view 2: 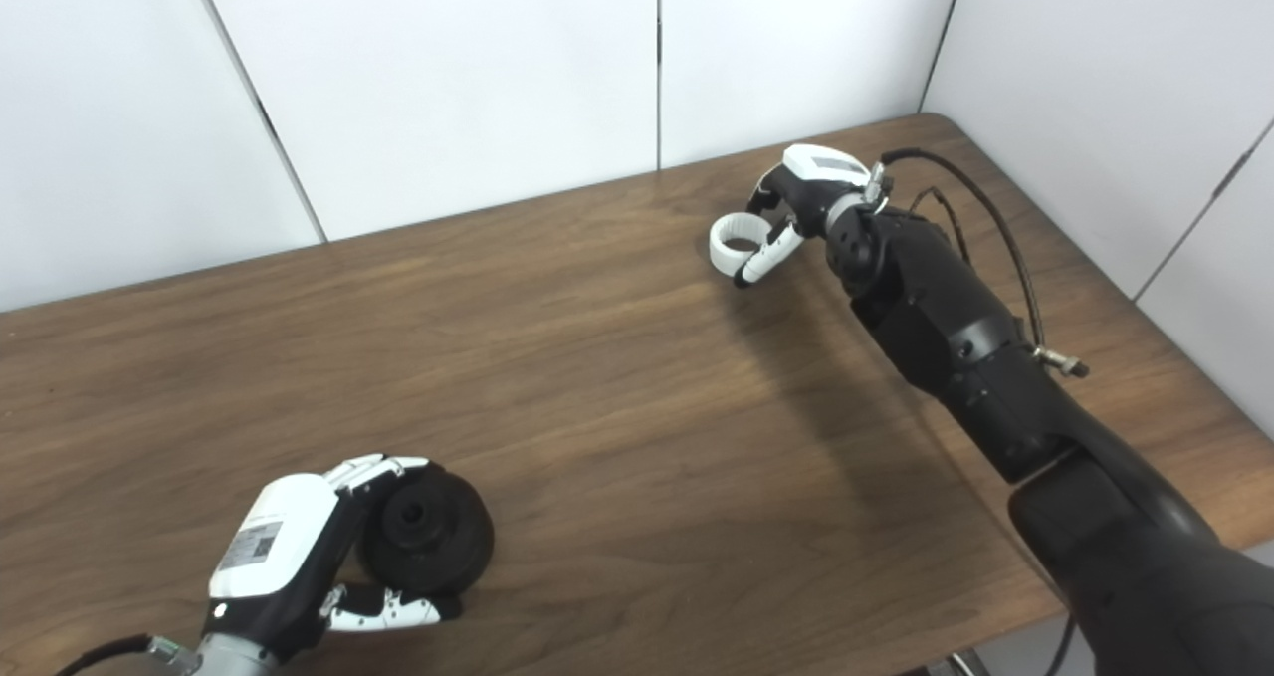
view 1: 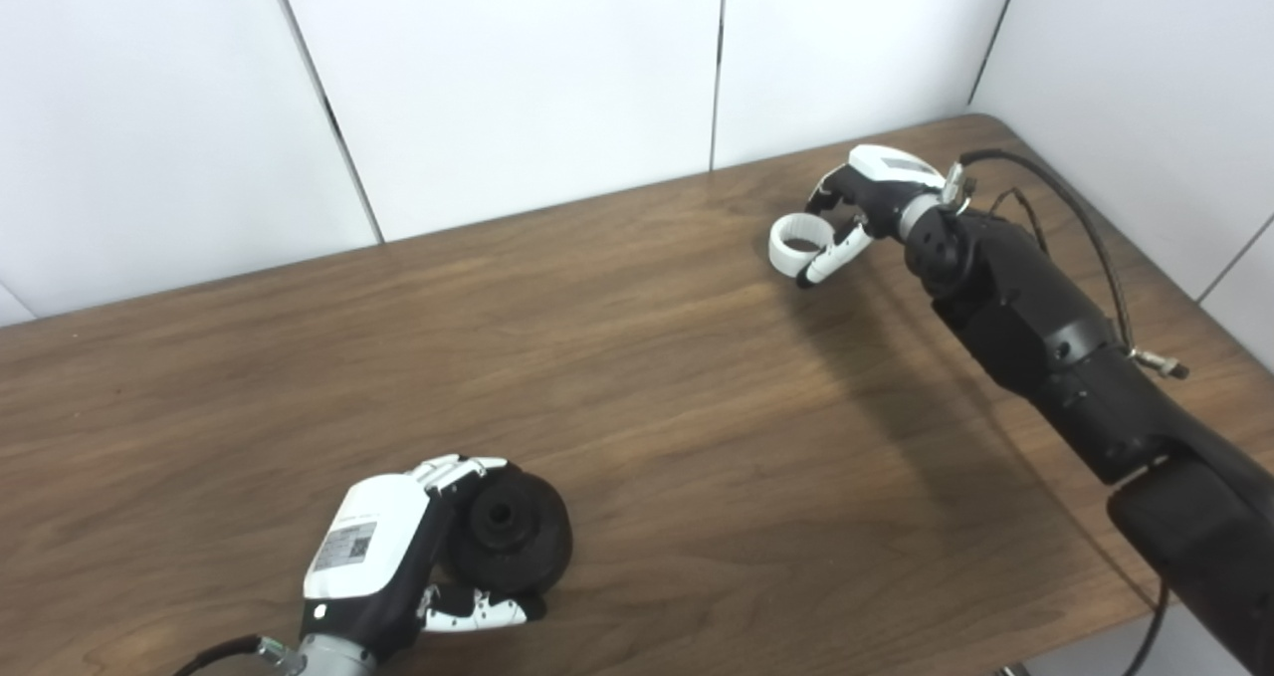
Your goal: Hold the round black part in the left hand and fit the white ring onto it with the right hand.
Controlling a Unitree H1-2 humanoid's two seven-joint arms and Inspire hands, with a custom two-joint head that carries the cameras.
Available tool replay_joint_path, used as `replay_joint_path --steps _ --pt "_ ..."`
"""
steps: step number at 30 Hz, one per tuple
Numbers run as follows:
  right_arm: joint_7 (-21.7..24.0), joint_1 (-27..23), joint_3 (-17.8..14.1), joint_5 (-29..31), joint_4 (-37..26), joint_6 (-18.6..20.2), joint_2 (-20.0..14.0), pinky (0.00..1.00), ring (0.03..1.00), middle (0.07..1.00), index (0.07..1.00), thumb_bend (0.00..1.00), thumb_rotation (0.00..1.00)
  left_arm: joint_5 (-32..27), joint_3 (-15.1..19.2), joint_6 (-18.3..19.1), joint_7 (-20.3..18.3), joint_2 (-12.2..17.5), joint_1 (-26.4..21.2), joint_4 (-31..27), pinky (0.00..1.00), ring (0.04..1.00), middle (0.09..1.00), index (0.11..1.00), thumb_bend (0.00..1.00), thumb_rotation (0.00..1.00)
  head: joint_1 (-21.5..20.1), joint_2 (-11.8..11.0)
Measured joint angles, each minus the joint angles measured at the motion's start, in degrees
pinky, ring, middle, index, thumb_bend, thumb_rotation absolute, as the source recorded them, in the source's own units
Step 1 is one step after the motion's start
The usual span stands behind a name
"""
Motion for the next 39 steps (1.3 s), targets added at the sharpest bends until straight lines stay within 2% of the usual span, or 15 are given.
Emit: replay_joint_path --steps 4,9,15,17,18,19,23,32,34,36,39 --pt "0.00 0.00 0.92 -0.12 0.00 -0.03 -0.01 0.84 0.934 0.864 0.678 0.86 0.34 -0.04 0.00 0.04 -0.56 -0.03 0.00 -0.15 0.77 0.851 0.765 0.485 0.53 0.06 0.09 0.09" --pt "-0.01 -0.01 1.47 -0.11 0.03 -0.11 0.07 0.86 0.947 0.875 0.662 0.90 0.28 0.00 0.01 0.03 -0.62 -0.07 0.01 -0.17 0.76 0.845 0.763 0.485 0.53 0.06 0.09 0.09" --pt "-0.09 -0.06 1.87 -0.25 0.56 -0.12 0.06 0.85 0.939 0.854 0.611 0.89 0.24 0.09 0.00 0.02 -0.64 -0.07 0.02 -0.21 0.75 0.838 0.763 0.485 0.53 0.06 0.18 0.18" --pt "-0.28 -0.08 1.87 -0.24 0.56 -0.36 0.07 0.83 0.928 0.838 0.573 0.86 0.20 0.19 0.00 0.02 -0.68 -0.09 0.01 -0.25 0.75 0.840 0.764 0.485 0.52 0.06 0.18 0.26" --pt "-0.47 -0.10 1.86 -0.21 0.55 -0.67 0.07 0.83 0.922 0.827 0.522 0.66 0.17 0.25 -0.01 0.02 -0.73 -0.11 0.01 -0.27 0.75 0.835 0.758 0.485 0.52 0.06 0.26 0.26" --pt "-0.87 -0.10 1.86 -0.21 0.56 -1.29 0.07 0.82 0.918 0.818 0.498 0.57 0.15 0.34 -0.02 0.02 -0.75 -0.17 0.01 -0.28 0.74 0.829 0.754 0.485 0.53 0.06 0.26 0.26" --pt "-1.57 -0.11 1.83 -0.19 0.58 -2.45 -0.02 0.81 0.909 0.803 0.488 0.53 0.14 0.77 -0.06 0.00 -0.78 -0.33 0.01 -0.34 0.75 0.830 0.755 0.485 0.53 0.06 0.35 0.44" --pt "-1.66 -0.04 1.84 -0.21 0.53 -2.93 -0.27 0.82 0.901 0.793 0.486 0.52 0.14 0.72 -0.01 0.20 -0.95 -0.60 0.12 -0.44 0.76 0.846 0.764 0.485 0.52 0.06 1.14 0.88" --pt "-1.67 0.12 1.82 -0.21 0.26 -3.00 -0.42 0.82 0.899 0.793 0.486 0.52 0.13 0.73 -0.01 0.30 -1.14 -0.68 0.12 -0.52 0.76 0.845 0.764 0.485 0.52 0.06 3.33 1.67" --pt "-1.66 0.66 1.76 -0.15 -0.71 -3.53 -0.97 0.82 0.894 0.791 0.486 0.52 0.14 0.92 -0.07 0.51 -1.51 -0.84 0.09 -0.72 0.77 0.849 0.767 0.485 0.52 0.06 3.60 1.76" --pt "-0.64 2.08 1.69 -0.10 -4.77 -3.98 -2.47 0.89 0.894 0.797 0.486 0.52 0.14 2.26 -0.65 1.84 -2.50 -1.26 0.12 -1.81 0.77 0.842 0.760 0.485 0.52 0.06 8.94 4.38"
